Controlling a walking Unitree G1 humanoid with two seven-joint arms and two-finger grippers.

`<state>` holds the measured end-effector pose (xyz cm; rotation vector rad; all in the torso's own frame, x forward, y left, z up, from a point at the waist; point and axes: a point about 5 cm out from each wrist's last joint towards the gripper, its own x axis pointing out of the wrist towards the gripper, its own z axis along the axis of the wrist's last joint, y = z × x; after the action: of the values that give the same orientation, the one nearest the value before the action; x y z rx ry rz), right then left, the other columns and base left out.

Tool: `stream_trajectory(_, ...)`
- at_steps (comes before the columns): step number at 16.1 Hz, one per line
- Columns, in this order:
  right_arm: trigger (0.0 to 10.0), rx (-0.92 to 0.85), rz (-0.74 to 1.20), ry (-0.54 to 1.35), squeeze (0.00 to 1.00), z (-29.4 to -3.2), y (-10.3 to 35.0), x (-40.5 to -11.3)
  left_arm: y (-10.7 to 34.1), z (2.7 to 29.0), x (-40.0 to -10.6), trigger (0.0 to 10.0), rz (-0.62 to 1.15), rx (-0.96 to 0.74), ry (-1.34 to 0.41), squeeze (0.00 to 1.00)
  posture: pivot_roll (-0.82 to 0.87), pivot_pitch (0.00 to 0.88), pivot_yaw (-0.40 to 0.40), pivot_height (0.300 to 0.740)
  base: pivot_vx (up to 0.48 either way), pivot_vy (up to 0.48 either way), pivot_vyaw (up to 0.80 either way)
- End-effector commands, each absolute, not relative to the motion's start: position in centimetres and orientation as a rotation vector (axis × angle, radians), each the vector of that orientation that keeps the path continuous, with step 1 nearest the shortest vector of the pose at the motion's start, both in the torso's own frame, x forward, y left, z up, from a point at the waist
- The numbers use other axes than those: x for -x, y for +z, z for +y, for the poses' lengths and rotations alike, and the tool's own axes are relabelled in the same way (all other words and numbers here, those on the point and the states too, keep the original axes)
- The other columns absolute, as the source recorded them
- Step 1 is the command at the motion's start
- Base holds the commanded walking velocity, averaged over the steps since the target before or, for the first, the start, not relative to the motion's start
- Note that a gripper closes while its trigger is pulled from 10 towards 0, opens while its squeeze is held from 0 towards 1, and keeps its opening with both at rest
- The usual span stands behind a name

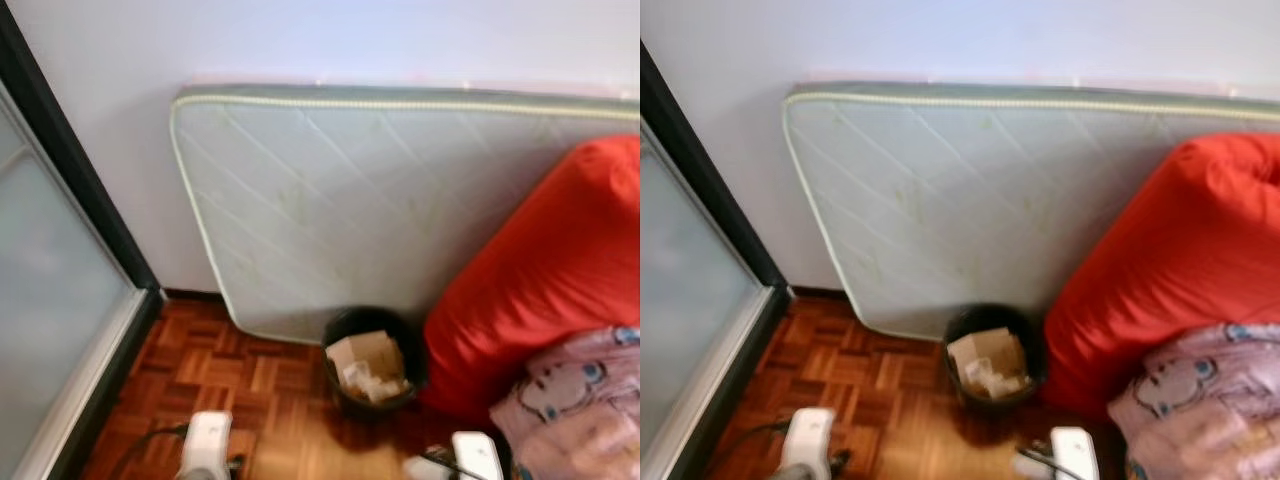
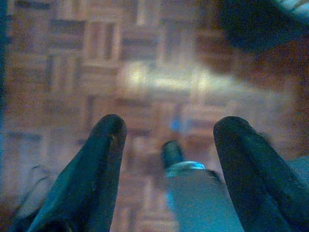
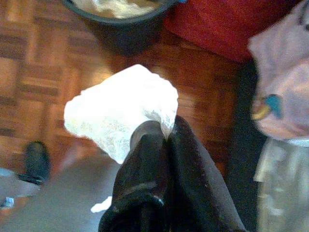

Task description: Clean up the room

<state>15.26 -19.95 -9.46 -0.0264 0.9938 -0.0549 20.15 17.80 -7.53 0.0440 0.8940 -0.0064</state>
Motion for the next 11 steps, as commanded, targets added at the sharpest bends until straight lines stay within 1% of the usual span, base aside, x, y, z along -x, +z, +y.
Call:
stream_trajectory(1,10.0,0.007,0.975,-0.057,0.0,-19.52,-9.27,-15.88,-7.8,18.79,-19.44,10.0,0.919,-0.072,0.004,0.0,-0.07,0.054,-0.034,0.74,0.255,0.0,0.0)
stream_trajectory(11,10.0,-0.004,0.97,-0.064,0.0,-19.53,-9.26,-15.89,-7.88,18.94,-19.26,10.0,0.925,-0.084,-0.005,0.0,-0.07,0.054,-0.032,0.74,0.253,0.0,0.0)
